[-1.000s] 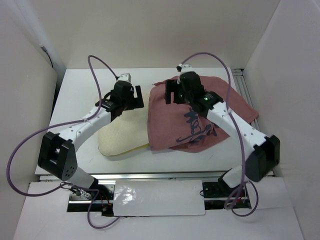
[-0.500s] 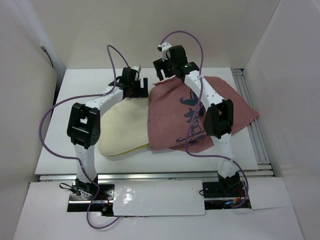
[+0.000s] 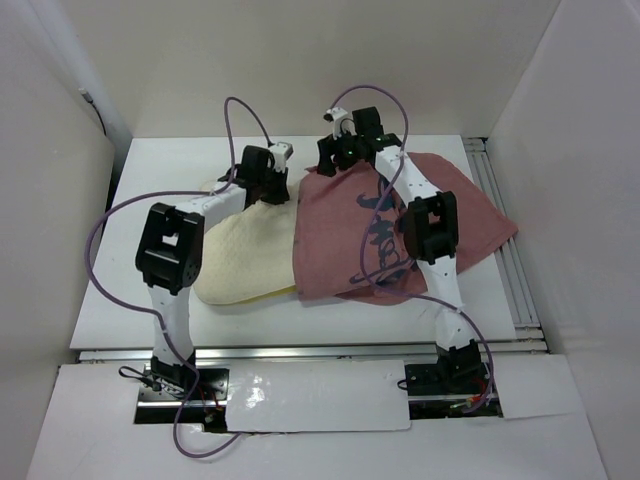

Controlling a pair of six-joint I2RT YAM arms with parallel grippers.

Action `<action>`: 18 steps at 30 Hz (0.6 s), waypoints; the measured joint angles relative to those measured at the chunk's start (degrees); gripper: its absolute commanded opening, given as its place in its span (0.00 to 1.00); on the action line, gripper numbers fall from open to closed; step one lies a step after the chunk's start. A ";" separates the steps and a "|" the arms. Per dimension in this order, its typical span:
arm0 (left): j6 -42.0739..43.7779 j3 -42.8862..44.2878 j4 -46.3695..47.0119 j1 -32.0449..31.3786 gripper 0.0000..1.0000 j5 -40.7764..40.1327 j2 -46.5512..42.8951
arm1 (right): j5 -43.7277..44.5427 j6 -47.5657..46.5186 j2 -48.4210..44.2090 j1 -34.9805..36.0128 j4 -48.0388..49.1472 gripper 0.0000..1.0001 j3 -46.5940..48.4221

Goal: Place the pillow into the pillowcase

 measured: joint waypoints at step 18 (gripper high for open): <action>7.02 -31.89 17.49 -3.28 0.00 -4.33 -30.18 | -8.04 -0.48 -8.98 0.39 4.92 0.00 -13.90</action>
